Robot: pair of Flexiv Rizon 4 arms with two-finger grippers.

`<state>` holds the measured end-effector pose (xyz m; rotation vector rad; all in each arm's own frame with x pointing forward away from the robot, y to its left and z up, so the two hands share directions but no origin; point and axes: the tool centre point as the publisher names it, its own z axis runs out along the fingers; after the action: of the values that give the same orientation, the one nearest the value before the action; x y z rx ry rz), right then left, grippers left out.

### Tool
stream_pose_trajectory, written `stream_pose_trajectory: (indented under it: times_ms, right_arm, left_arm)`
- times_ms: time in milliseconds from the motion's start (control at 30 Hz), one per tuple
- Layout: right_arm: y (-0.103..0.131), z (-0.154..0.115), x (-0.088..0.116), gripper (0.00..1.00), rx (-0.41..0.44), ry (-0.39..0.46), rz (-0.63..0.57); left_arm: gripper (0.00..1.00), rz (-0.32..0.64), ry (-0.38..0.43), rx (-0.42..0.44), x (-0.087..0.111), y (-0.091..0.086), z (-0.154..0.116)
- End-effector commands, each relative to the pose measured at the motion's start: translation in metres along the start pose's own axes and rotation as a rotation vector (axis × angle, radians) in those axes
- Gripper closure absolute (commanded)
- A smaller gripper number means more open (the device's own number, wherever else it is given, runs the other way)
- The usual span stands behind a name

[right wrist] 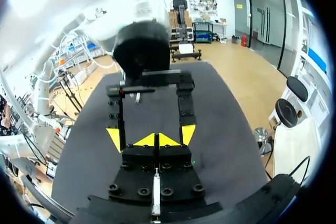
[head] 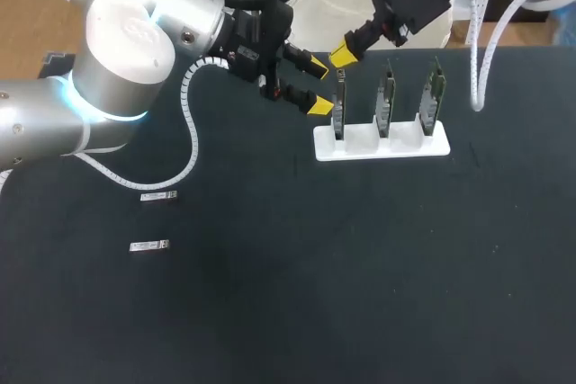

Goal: Pick up the optical module with the left hand, and insert it into the network port with the right hand.

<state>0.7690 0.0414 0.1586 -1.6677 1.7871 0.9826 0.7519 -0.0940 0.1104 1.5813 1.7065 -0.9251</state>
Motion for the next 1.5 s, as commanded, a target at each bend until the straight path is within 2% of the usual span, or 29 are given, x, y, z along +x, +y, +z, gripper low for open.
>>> stream_pose_trajectory:
  times_ms: [33,167,333,667,933,1200,1500]
  right_arm:
    - [0.003,-0.014,-0.003,1.00,-0.003,-0.046,-0.005]
    - [0.006,-0.027,-0.008,1.00,-0.007,-0.076,-0.023]
    - [0.006,-0.047,-0.003,1.00,-0.016,-0.101,-0.033]
    - [0.010,-0.070,0.026,1.00,-0.023,-0.031,-0.048]
    - [0.008,-0.087,0.050,1.00,-0.078,-0.003,-0.046]
    - [0.001,-0.091,0.071,1.00,-0.128,0.022,-0.031]
    - [0.000,-0.093,0.079,1.00,-0.146,0.019,-0.036]
  left_arm:
    - [0.00,-0.002,0.006,-0.001,-0.001,0.001,0.001]
    - [0.00,-0.002,0.006,-0.001,-0.001,0.001,0.001]
    - [0.00,-0.002,0.006,-0.001,-0.001,0.001,0.001]
    - [0.00,-0.002,0.006,-0.001,-0.001,0.001,0.001]
    - [0.00,-0.002,0.006,-0.001,-0.001,0.001,0.001]
    - [0.00,-0.002,0.006,-0.001,-0.001,0.001,0.001]
    - [0.00,-0.002,0.006,-0.001,-0.001,0.001,0.001]
